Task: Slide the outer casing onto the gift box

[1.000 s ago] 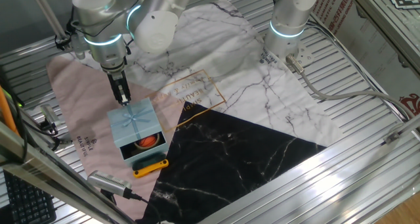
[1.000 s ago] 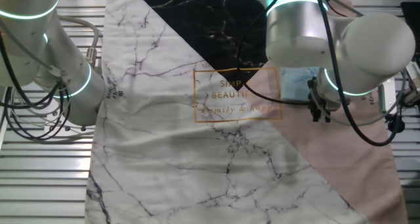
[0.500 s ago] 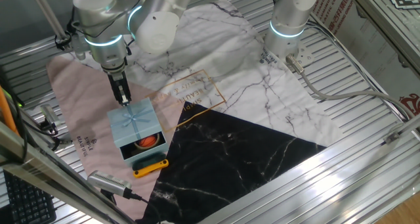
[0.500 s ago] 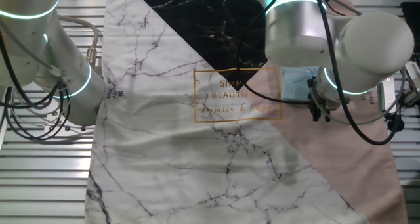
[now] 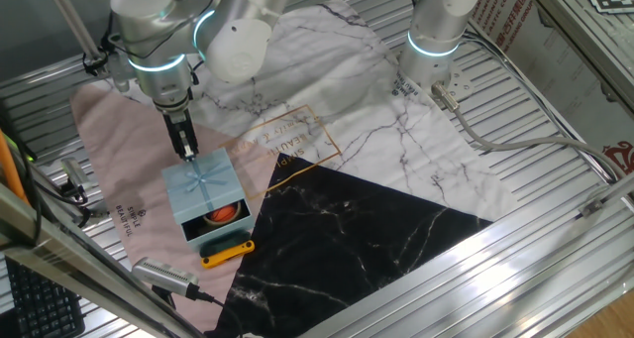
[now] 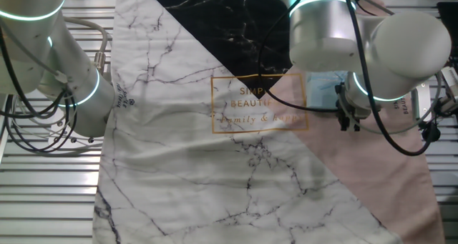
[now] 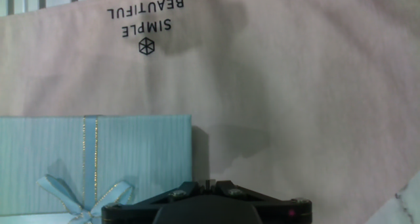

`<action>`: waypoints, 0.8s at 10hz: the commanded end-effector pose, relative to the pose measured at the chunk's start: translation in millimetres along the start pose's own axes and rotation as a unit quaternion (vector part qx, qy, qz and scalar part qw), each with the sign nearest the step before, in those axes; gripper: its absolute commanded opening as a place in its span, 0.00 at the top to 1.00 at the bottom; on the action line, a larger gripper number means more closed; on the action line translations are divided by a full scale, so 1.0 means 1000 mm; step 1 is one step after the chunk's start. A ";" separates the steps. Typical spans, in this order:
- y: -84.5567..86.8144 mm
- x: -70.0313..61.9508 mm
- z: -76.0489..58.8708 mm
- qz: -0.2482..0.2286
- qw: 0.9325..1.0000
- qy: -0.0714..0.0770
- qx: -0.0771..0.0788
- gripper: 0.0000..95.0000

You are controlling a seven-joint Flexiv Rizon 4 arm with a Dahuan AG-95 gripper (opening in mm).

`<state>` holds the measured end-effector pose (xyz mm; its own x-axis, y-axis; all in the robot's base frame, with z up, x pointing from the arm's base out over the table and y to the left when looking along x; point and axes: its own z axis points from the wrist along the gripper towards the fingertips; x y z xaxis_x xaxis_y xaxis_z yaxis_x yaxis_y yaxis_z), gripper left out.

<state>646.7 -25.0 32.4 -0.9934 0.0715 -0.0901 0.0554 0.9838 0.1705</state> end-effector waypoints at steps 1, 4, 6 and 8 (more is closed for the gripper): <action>0.002 0.000 -0.001 0.002 1.000 0.002 0.002 1.00; 0.006 0.000 -0.004 0.006 1.000 0.006 0.002 1.00; 0.007 0.000 -0.006 0.007 1.000 0.007 0.004 1.00; 0.011 0.000 -0.009 0.011 1.000 0.009 0.005 1.00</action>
<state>646.8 -14.6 44.5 -0.9935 0.0910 -0.0678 0.0790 0.9835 0.1628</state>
